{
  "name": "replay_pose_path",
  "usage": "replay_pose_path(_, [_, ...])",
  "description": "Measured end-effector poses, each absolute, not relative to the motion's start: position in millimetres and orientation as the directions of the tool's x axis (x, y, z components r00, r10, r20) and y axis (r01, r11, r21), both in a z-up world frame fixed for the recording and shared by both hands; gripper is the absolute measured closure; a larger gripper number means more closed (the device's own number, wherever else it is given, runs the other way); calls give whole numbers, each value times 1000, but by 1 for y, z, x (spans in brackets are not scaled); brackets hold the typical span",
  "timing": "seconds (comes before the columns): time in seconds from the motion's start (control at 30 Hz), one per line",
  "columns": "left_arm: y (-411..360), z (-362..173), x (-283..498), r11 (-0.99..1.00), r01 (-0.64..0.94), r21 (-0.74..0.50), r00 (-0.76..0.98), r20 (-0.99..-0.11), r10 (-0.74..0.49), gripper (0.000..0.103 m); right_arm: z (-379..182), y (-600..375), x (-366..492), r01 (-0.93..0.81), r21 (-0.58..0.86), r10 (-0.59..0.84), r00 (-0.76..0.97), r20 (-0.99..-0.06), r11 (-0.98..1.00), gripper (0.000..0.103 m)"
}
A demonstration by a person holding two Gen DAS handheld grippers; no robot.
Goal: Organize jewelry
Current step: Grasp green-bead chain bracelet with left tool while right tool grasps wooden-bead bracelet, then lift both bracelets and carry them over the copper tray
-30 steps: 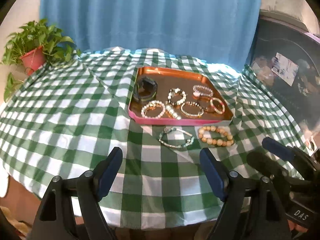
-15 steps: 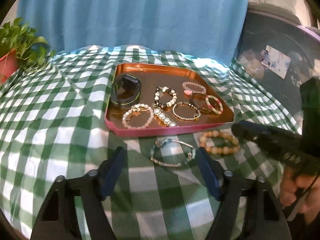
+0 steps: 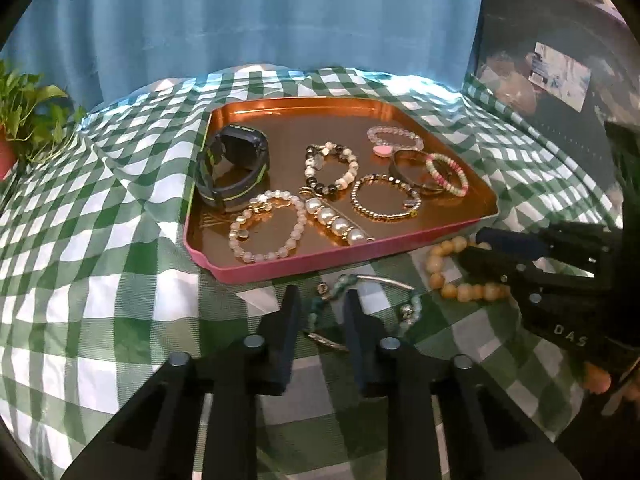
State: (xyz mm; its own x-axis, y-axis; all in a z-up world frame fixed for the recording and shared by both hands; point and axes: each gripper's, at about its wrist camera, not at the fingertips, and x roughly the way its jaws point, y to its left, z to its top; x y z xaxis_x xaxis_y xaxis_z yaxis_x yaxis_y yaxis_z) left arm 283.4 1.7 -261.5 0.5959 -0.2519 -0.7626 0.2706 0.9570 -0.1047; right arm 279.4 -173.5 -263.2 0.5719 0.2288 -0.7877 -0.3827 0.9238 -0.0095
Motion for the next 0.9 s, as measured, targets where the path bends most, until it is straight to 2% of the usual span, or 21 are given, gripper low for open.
replay_pose_path(0.07, [8,-261,286,958,257,-128,587,-767,-260,94,-263,-167,279,-405,-29,229,573,-787,914,92])
replay_pose_path(0.13, [14,-261,288,958,237,-161,576,-771,-272,97,-262,-167,279,-406,-33,227,576,-785,913,92])
replay_pose_path(0.27, [26,-256,276,955,186,-233,575,-762,-298,97,-259,-173,273,-376,18,245,567,-786,926,92])
replay_pose_path(0.37, [41,-240,258,927,174,-331,583,-724,-368,98,-250,-186,257,-356,78,284,574,-768,931,92])
replay_pose_path(0.47, [40,-240,242,945,193,-265,580,-746,-328,97,-247,-189,233,-365,140,333,546,-769,921,92])
replay_pose_path(0.57, [36,-255,240,941,193,-277,512,-790,-337,97,-255,-174,222,-407,80,304,522,-797,910,92])
replay_pose_path(0.63, [29,-254,240,947,211,-243,515,-796,-319,92,-257,-170,223,-424,50,293,530,-796,904,92])
replay_pose_path(0.73, [19,-256,245,955,228,-191,521,-804,-286,84,-258,-176,232,-404,85,308,527,-792,911,92])
replay_pose_path(0.9, [30,-260,256,929,201,-309,519,-771,-369,82,-260,-172,240,-404,57,287,537,-793,913,91])
